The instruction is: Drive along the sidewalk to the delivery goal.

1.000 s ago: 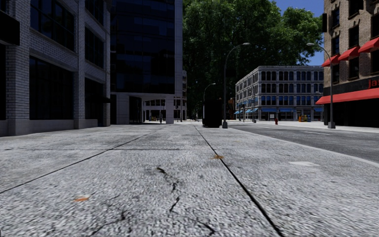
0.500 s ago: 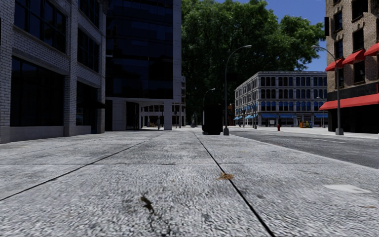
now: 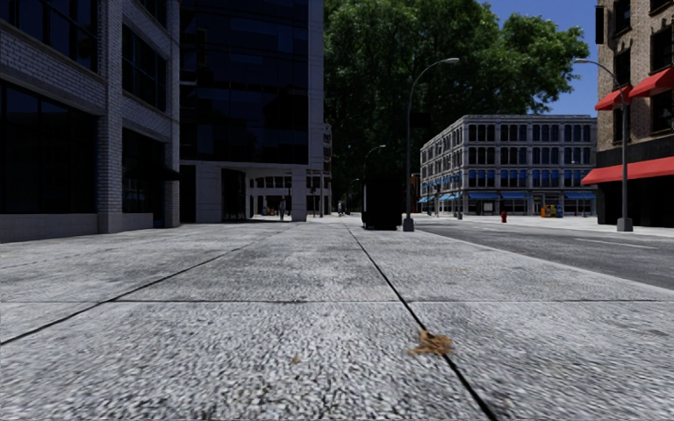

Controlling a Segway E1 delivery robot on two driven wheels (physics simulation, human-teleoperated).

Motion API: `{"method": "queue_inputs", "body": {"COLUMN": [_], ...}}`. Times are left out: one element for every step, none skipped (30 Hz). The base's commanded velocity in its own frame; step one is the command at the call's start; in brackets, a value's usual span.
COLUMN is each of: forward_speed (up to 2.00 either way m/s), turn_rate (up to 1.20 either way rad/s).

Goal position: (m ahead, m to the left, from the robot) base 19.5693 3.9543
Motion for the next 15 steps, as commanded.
{"method": "queue_inputs", "body": {"forward_speed": [1.86, 1.86, 1.86, 1.86, 1.86, 1.86, 1.86, 1.86, 1.86, 1.86, 1.86, 1.86, 1.86, 1.86, 1.86], "turn_rate": [0.00, 0.00, 0.00, 0.00, 0.00, 0.00, 0.00, 0.00, 0.00, 0.00, 0.00, 0.00, 0.00, 0.00, 0.00]}}
